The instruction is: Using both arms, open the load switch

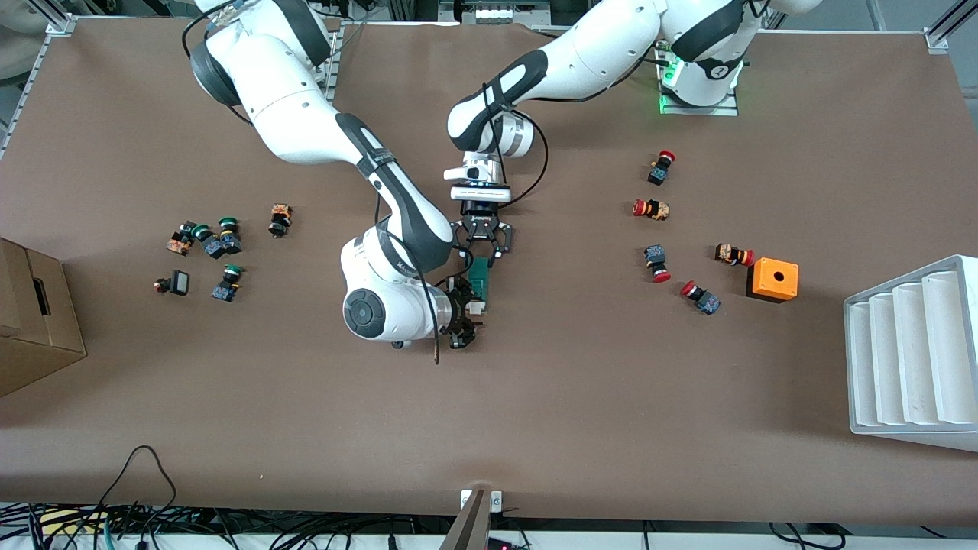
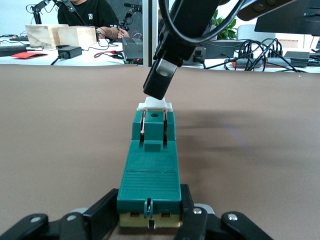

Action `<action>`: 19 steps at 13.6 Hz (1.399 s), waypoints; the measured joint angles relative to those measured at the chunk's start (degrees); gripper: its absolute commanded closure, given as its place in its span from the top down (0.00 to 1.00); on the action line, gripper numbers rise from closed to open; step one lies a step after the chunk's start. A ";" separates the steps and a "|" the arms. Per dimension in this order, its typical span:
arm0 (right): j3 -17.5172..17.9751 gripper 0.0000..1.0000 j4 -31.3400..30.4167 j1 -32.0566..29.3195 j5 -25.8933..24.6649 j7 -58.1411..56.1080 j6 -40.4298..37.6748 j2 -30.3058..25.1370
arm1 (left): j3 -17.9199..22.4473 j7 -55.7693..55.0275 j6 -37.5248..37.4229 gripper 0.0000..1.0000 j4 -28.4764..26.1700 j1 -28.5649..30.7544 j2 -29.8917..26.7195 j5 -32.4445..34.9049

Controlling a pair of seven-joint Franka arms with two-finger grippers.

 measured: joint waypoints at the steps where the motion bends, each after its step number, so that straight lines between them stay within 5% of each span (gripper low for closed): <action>1: 0.00 0.50 0.00 0.02 0.00 0.05 -0.02 0.15 | 0.00 0.00 0.00 0.52 0.00 0.00 0.00 0.00; 9: 0.08 0.21 0.32 0.08 0.08 0.65 -1.03 0.69 | 0.02 0.00 -0.02 0.52 0.02 -0.02 0.01 0.00; 19: 0.09 0.21 0.87 0.17 0.05 1.37 -1.76 0.60 | 0.02 -0.22 -0.03 0.52 0.04 -0.02 0.02 0.00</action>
